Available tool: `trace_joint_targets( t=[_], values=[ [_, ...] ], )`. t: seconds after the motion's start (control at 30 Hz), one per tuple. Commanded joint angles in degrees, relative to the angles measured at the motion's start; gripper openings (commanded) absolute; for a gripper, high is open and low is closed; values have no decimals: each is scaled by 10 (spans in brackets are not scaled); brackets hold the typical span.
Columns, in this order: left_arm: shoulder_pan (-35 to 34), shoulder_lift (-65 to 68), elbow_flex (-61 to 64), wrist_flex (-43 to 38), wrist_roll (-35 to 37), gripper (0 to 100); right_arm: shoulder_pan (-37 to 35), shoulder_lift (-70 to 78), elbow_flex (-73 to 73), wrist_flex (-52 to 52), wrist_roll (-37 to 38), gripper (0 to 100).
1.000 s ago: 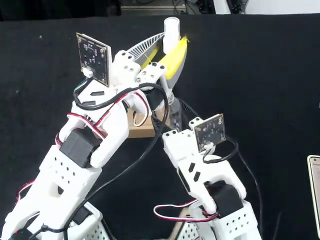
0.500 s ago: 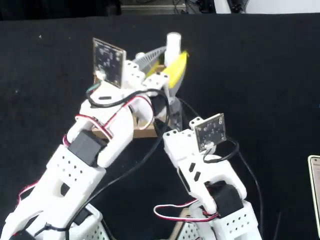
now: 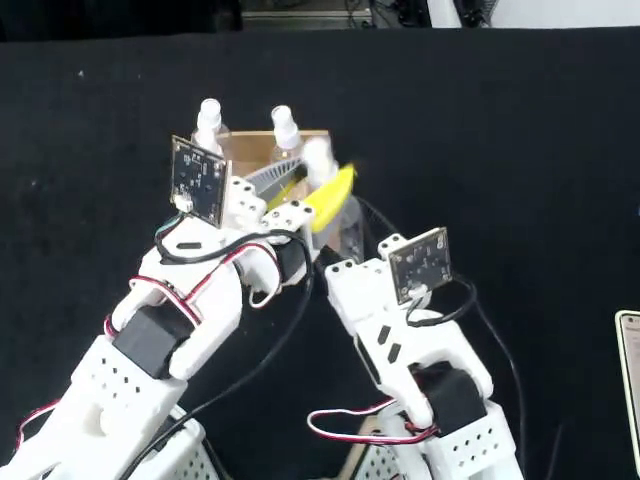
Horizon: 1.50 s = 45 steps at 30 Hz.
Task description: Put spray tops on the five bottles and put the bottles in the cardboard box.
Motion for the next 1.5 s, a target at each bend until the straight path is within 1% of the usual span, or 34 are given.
trace_joint_targets(
  t=[0.0, 0.13, 0.2, 0.3, 0.37, 0.47, 0.53, 0.6, 0.63, 0.73, 0.83, 0.97, 1.07, 1.13, 1.23, 1.4, 1.47],
  values=[
    [0, -16, -90, 85, 45, 205, -7, -15, -15, -17, -2, 10],
    [-44, -17, -188, 167, 46, 205, -6, -15, -15, -17, -2, 10],
    [-85, -17, -235, 214, 46, 205, -6, -15, -15, -17, -2, 10],
    [-178, -17, -282, 282, 46, 205, -6, -15, -17, -24, -2, 10],
    [-247, -17, -283, 326, 46, 205, -5, -14, -15, -46, -2, 10],
    [-356, -17, -249, 369, 48, 205, -5, -7, -13, -94, -25, 10],
    [-429, -17, -210, 370, 46, 205, -5, -7, -15, -135, -50, 10],
    [-498, -11, -157, 343, 47, 205, 2, -7, -18, -157, -56, 10],
    [-523, -11, -124, 320, 48, 205, 18, -7, -23, -161, -60, 10],
    [-575, -16, -11, 237, 47, 205, 105, -1, -38, -165, -62, 10],
    [-590, -11, 106, 135, 47, 205, 201, 41, -64, -166, -62, 10],
    [-589, -16, 262, -25, 48, 205, 309, 159, -100, -183, -58, 11],
    [-594, -16, 334, -122, 48, 205, 375, 270, -106, -264, -57, 11],
    [-592, -16, 367, -163, 46, 205, 412, 350, -106, -335, -57, 11],
    [-589, -16, 407, -198, 48, 205, 461, 470, -107, -443, -57, 11],
    [-588, -15, 455, -252, 49, 205, 512, 647, -108, -614, -56, 11],
    [-570, -12, 477, -283, 49, 205, 532, 704, -116, -670, -56, 11]
  ],
)
